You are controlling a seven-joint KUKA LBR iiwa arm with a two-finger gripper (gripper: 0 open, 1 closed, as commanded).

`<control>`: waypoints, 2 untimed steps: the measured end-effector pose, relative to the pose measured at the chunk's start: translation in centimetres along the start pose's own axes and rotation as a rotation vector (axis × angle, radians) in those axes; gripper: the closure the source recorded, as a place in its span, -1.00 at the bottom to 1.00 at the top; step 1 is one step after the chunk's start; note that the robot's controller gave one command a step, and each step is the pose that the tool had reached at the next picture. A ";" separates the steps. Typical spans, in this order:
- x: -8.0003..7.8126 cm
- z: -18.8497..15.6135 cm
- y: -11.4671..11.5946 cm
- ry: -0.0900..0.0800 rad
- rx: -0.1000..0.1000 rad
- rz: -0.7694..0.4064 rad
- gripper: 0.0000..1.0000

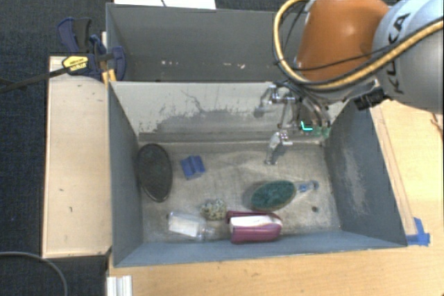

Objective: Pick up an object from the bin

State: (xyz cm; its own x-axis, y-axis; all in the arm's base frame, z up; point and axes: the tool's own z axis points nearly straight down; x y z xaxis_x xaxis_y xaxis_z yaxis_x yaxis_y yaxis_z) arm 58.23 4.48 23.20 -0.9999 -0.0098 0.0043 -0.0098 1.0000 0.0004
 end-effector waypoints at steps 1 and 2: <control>6.3 6.6 -2.9 0.005 0.001 0.033 -1.00; 7.2 14.0 -5.2 -0.013 0.001 0.065 -1.00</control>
Offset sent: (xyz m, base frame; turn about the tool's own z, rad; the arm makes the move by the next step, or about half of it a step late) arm -0.0590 -0.0275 -0.0617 0.0292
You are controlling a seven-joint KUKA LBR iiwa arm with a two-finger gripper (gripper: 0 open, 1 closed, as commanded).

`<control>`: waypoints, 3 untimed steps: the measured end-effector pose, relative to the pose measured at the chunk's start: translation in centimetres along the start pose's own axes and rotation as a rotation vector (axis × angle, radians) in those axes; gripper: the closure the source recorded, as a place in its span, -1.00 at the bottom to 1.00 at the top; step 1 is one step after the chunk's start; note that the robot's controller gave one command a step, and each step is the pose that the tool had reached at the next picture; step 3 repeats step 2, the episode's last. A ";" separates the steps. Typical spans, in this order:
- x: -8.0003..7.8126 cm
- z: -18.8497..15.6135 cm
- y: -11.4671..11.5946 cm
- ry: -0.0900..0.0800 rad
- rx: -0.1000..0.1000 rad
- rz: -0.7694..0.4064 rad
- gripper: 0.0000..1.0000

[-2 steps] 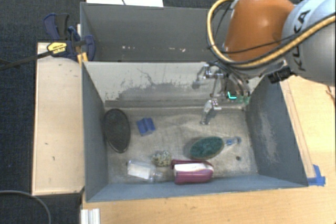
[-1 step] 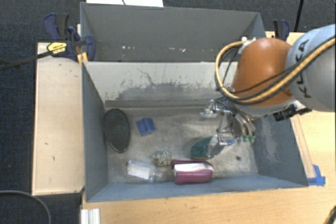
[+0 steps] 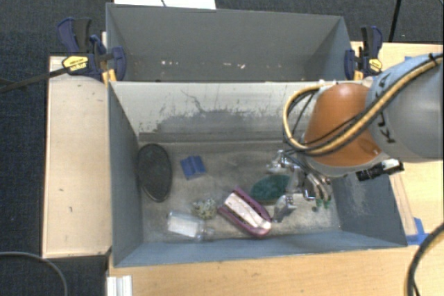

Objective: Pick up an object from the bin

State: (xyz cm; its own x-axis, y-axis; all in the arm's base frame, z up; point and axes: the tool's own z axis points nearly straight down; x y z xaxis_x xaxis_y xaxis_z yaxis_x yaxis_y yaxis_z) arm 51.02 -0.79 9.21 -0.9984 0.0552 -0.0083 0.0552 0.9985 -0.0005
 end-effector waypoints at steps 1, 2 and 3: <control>0.2 0.3 0.0 0.006 -0.001 0.002 1.00; 0.9 -14.4 2.6 -0.002 -0.002 -0.024 1.00; 0.9 -14.4 2.6 -0.002 -0.002 -0.024 1.00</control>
Offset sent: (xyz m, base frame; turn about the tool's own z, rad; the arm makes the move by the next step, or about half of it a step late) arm 0.0000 0.0000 0.0000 0.0000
